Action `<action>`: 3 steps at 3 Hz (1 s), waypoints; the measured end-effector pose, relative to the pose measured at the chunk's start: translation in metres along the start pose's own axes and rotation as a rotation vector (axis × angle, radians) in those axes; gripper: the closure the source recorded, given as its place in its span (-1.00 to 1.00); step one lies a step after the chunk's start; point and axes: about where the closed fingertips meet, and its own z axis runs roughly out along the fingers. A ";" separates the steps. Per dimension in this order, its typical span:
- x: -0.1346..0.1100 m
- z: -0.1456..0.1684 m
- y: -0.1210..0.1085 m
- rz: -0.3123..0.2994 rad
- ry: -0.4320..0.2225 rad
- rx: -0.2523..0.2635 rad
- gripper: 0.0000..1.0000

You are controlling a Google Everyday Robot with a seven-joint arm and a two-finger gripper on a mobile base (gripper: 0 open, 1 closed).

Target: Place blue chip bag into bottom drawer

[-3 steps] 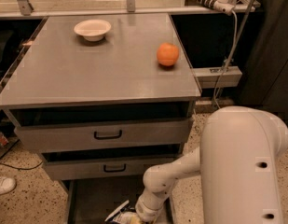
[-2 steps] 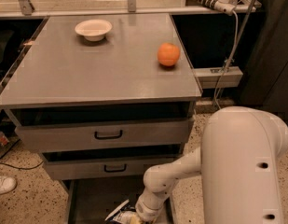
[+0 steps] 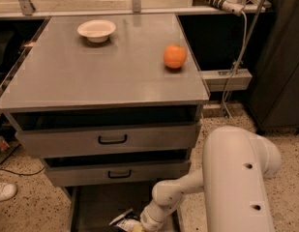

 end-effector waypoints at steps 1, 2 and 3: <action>-0.023 0.024 -0.016 0.031 -0.039 -0.066 1.00; -0.030 0.028 -0.019 0.036 -0.050 -0.071 1.00; -0.043 0.024 -0.012 0.019 -0.110 -0.096 1.00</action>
Offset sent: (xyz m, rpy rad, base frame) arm 0.0146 0.0074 -0.0287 0.0533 0.0106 -0.0505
